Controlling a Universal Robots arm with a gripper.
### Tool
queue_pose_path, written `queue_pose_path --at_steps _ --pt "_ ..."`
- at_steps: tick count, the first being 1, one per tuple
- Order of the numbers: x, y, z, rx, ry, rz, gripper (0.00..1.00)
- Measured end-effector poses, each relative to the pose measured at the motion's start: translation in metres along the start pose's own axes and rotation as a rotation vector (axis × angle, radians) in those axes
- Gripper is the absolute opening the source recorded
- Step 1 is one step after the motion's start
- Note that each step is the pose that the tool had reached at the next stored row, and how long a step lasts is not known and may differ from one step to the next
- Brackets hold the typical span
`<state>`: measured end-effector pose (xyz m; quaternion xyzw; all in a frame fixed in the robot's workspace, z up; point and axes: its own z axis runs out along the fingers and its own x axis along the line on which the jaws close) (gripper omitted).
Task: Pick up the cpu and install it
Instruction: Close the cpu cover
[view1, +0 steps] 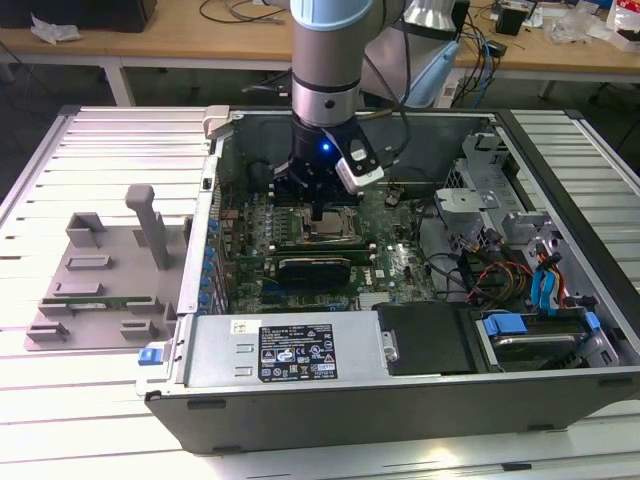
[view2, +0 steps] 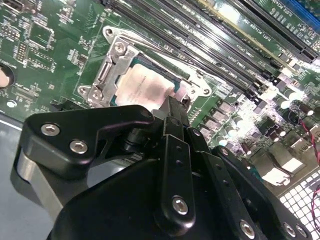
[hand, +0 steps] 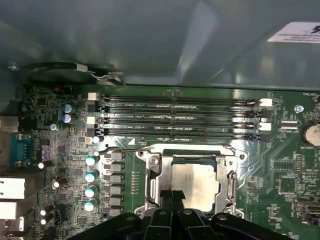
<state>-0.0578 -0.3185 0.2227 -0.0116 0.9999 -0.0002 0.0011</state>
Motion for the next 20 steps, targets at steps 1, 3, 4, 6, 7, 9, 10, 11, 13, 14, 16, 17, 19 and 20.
queue_pose_path --at_steps 1,3,4,6,7,9,10,11,13,14,16,17,19,20 --pt "0.0021 0.0 0.0015 0.0002 0.0001 0.0 0.11" --pt "0.0036 0.0 0.0019 0.0003 0.0002 0.0 0.11" --pt "0.0036 0.0 0.0019 0.0003 0.0002 0.0 0.11" --pt "0.0039 0.0 0.002 0.0002 0.0 0.0 0.11" --pt "0.0052 0.0003 0.0022 0.0 -0.0013 -0.003 0.11" --pt "0.0057 0.0002 0.0026 0.0001 -0.0015 -0.01 0.11" --pt "0.0061 0.0002 0.0035 0.0001 -0.0015 -0.014 0.11" --pt "0.0067 0.0002 0.005 0.0002 -0.0014 -0.017 0.11" --pt "0.0089 0.0003 0.0079 0.0004 -0.0014 -0.022 0.11" --pt "0.0094 0.0003 0.0086 0.0008 -0.0014 -0.023 0.11" --pt "0.0102 0.0003 0.0106 0.0013 -0.0013 -0.024 0.11" --pt "0.0102 0.0003 0.0113 0.0014 -0.0013 -0.024 0.11" --pt "0.0102 0.0003 0.0114 0.0015 -0.0012 -0.024 0.11" --pt "0.0102 0.0004 0.0122 0.001 -0.0016 -0.024 0.11"
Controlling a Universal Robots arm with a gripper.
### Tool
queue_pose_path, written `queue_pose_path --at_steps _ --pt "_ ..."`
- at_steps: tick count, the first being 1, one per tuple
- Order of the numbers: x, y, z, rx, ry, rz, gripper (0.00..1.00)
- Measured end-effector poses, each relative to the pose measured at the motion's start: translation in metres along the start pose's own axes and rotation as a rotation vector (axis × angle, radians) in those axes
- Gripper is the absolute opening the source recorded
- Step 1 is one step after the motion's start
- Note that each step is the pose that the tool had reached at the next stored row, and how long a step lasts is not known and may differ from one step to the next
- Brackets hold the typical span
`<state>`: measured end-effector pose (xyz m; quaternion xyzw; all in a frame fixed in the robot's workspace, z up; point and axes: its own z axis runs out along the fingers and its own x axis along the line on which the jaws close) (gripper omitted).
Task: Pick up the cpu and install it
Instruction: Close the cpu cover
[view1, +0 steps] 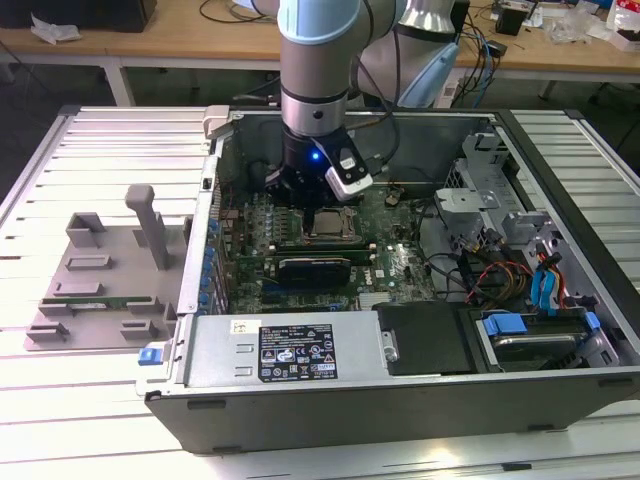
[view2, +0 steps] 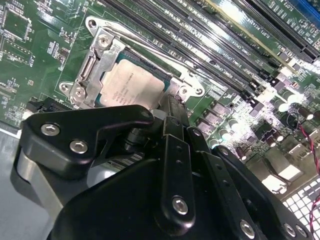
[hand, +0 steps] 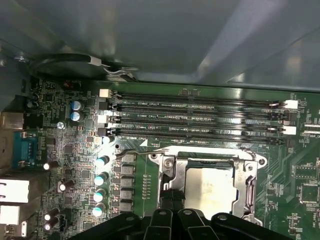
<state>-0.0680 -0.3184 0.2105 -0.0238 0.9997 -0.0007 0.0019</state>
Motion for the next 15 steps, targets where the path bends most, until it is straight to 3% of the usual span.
queue_pose_path --at_steps 10,15 --pt "0.0005 -0.0001 0.0073 0.0016 0.0006 0.0 0.11" --pt "0.0004 0.0 0.0019 0.0013 0.0003 0.0 0.11"
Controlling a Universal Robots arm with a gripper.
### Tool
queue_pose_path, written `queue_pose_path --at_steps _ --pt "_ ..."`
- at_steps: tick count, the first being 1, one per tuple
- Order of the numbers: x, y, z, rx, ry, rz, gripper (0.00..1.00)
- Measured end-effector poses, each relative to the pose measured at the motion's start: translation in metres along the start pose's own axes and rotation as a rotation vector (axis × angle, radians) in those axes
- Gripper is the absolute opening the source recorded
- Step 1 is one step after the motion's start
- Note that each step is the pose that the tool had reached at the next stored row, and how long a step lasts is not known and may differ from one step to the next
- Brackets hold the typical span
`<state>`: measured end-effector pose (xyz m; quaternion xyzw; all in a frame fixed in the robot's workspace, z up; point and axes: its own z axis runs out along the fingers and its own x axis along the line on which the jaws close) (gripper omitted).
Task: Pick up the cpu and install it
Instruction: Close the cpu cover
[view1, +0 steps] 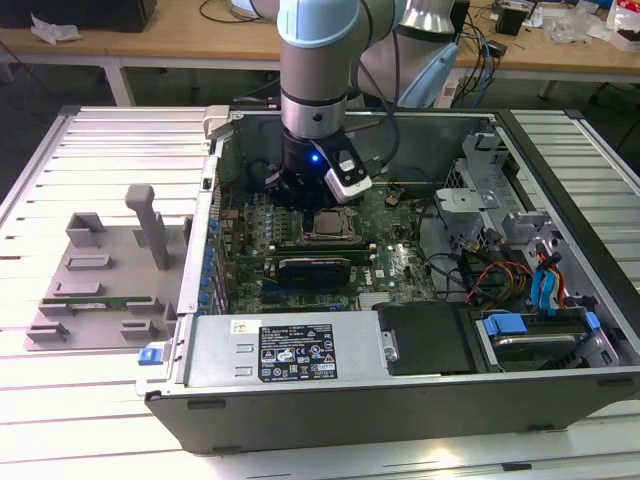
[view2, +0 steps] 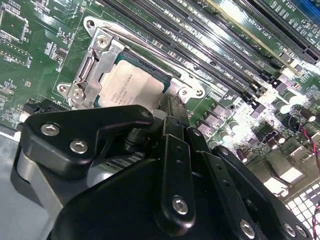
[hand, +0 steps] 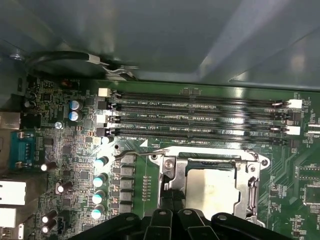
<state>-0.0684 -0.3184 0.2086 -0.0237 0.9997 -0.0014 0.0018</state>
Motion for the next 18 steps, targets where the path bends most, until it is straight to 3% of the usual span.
queue_pose_path --at_steps 2,6,14,18 --pt "-0.0001 0.0 -0.0012 -0.0001 -0.0005 0.0 0.11" --pt "0.0012 -0.0002 0.0007 -0.0076 -0.0091 -0.007 0.11" --pt "0.0014 -0.0002 0.003 -0.0082 -0.0096 -0.085 0.11" --pt "0.0005 -0.0003 0.0032 -0.0083 -0.0097 -0.091 0.11"
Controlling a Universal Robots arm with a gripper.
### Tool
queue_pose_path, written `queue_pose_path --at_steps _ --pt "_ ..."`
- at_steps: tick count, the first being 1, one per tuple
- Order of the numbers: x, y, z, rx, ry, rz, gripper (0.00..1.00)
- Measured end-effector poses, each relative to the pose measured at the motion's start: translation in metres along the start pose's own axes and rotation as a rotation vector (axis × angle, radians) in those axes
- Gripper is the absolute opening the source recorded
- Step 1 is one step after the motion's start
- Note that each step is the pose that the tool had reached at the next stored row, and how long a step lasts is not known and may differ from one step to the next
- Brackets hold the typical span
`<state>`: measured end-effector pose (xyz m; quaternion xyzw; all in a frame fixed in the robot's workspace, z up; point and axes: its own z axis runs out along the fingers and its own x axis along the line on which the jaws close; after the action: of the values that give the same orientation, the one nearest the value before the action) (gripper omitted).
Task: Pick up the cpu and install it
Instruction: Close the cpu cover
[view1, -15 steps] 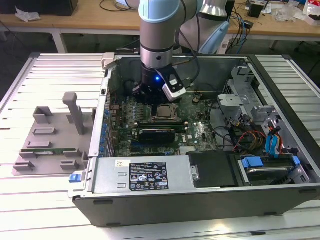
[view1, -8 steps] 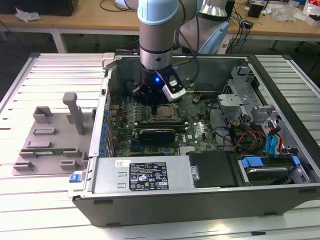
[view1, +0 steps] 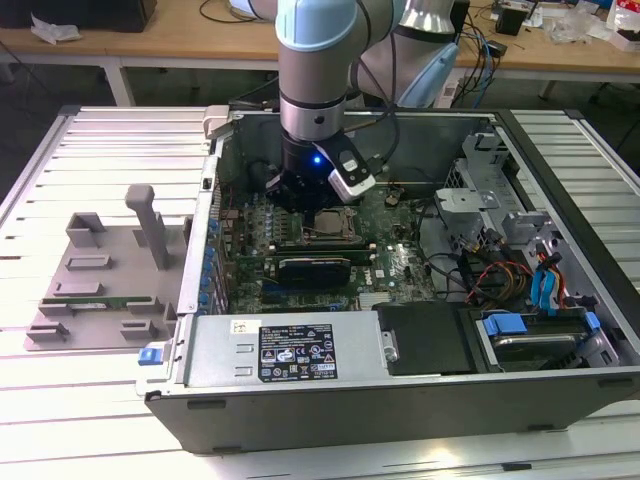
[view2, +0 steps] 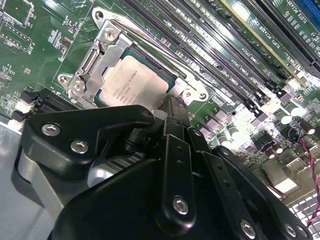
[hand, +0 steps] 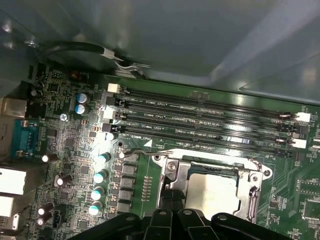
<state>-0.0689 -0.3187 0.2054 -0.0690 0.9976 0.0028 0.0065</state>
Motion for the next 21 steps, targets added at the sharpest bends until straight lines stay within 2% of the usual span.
queue_pose_path --at_steps 9,15,17,18,19,20,21 --pt "-0.0022 -0.0003 0.0005 0.0001 0.0001 0.0 0.11" --pt "-0.0027 -0.0002 -0.0151 -0.0002 -0.0001 0.0 0.11" --pt "-0.007 -0.0009 -0.0152 -0.0001 0.0017 0.0 0.11" --pt "-0.0142 -0.0019 -0.0151 -0.0007 0.0056 0.0 0.11" --pt "-0.0252 -0.0034 -0.015 -0.0016 0.012 0.0 0.11" --pt "-0.0284 -0.0039 -0.0149 -0.0019 0.0139 0.0 0.11" --pt "-0.0285 -0.0039 -0.0152 -0.0017 0.0141 0.0 0.11"
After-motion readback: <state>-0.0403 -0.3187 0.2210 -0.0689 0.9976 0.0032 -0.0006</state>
